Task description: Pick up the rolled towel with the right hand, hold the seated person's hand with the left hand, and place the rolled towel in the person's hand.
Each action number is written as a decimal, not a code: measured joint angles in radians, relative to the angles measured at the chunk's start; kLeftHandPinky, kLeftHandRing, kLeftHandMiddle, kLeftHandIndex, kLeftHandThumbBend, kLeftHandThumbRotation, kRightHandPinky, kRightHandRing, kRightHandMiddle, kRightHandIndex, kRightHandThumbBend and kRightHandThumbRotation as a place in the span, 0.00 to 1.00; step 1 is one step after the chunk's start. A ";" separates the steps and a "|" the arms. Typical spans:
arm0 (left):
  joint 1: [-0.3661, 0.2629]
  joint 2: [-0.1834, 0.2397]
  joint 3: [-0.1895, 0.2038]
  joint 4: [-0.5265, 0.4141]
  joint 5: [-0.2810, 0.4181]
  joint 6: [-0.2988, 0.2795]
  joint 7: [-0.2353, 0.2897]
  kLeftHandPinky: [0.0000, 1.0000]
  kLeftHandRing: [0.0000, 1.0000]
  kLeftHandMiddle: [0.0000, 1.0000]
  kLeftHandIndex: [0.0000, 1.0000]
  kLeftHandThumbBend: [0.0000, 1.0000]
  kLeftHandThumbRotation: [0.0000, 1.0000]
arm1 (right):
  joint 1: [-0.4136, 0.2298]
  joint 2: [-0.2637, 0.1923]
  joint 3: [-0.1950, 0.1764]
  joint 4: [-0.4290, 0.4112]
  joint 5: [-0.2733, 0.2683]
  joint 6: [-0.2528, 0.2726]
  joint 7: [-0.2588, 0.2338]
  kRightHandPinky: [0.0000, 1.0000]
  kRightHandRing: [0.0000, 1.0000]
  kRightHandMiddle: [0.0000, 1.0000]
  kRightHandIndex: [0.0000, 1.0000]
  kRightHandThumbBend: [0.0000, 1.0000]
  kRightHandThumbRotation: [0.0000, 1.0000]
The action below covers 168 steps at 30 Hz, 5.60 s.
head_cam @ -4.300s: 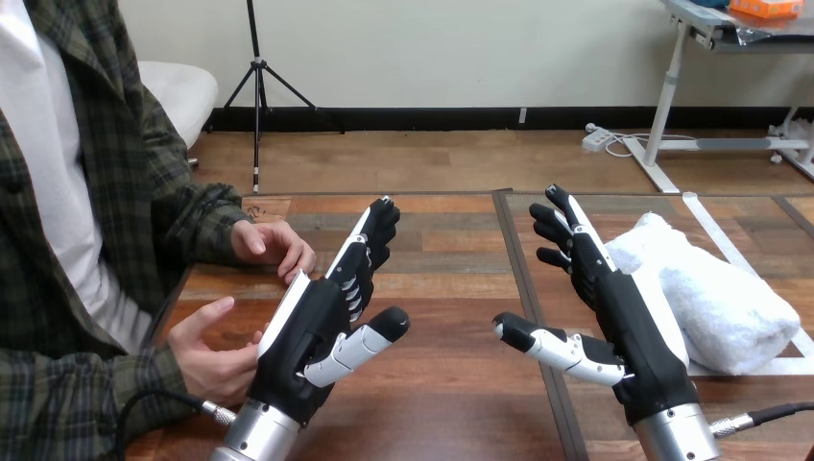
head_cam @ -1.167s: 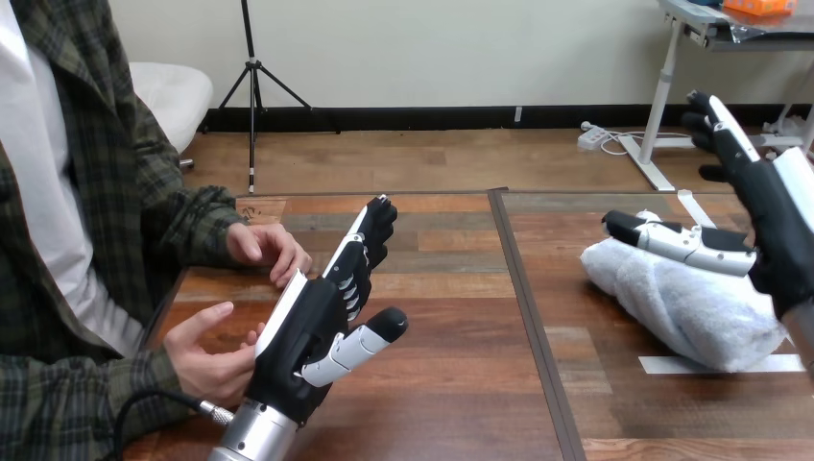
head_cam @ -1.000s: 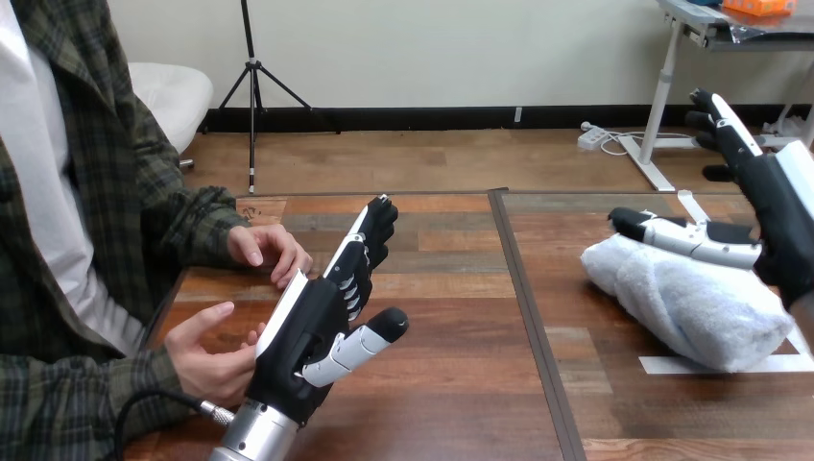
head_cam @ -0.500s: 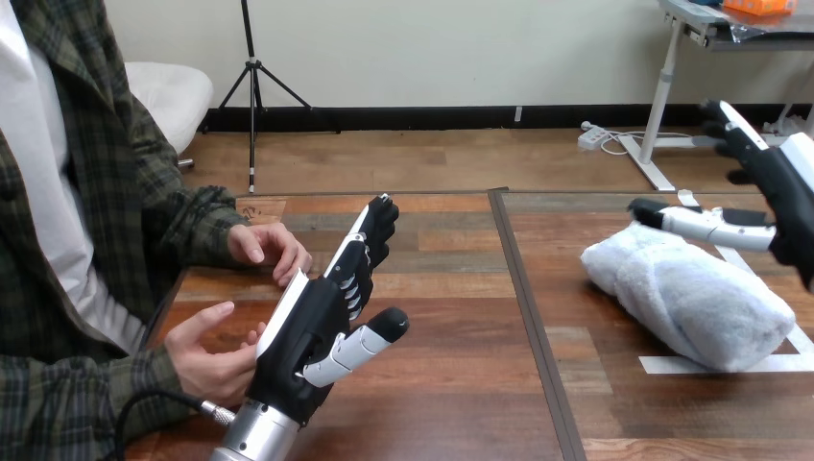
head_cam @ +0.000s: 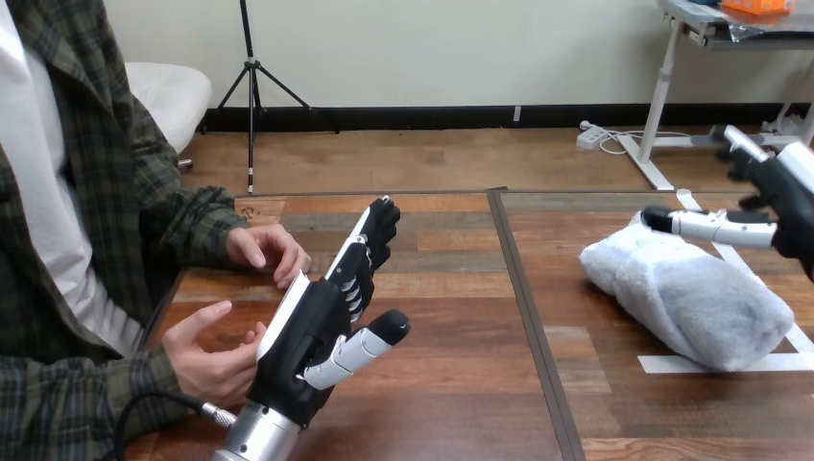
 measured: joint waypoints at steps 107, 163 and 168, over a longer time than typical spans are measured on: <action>0.150 0.011 -0.031 -0.252 -0.034 0.036 0.014 0.98 1.00 1.00 1.00 1.00 0.69 | -0.448 0.095 0.491 0.951 -0.298 -0.010 -0.209 0.46 0.60 0.68 0.73 0.99 0.22; 0.177 0.030 -0.031 -0.281 -0.045 0.057 -0.001 0.97 1.00 1.00 1.00 1.00 0.69 | -0.407 0.098 0.197 0.949 0.080 -0.208 -0.304 0.04 0.08 0.12 0.12 0.66 0.00; 0.177 0.033 -0.031 -0.283 -0.045 0.060 -0.008 0.97 1.00 1.00 1.00 1.00 0.68 | -0.407 0.091 0.154 0.941 0.123 -0.230 -0.284 0.03 0.08 0.12 0.11 0.65 0.00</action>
